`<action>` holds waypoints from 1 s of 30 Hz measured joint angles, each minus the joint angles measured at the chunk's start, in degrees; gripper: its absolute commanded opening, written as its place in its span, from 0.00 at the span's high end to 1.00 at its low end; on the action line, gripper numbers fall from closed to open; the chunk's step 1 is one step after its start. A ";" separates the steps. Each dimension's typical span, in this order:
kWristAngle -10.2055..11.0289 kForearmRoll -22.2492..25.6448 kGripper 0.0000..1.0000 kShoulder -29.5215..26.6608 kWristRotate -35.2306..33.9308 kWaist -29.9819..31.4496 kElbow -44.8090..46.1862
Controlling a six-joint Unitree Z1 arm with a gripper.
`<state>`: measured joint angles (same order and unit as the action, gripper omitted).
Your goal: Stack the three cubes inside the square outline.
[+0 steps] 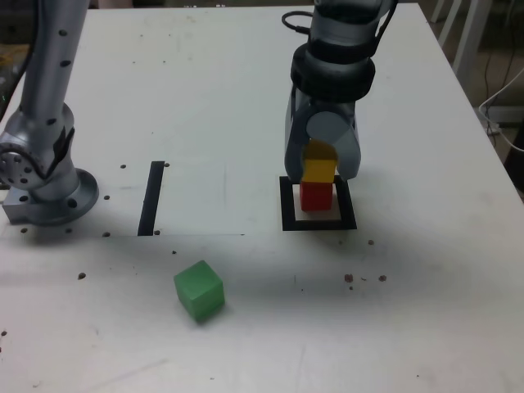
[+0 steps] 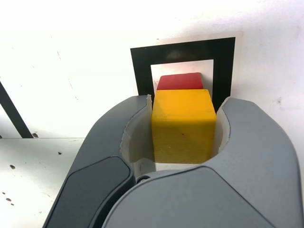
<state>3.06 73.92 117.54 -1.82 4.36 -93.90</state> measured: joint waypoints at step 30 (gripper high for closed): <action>0.49 -0.42 0.01 0.74 0.15 -0.07 1.00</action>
<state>3.55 73.50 118.28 -1.67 4.29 -92.90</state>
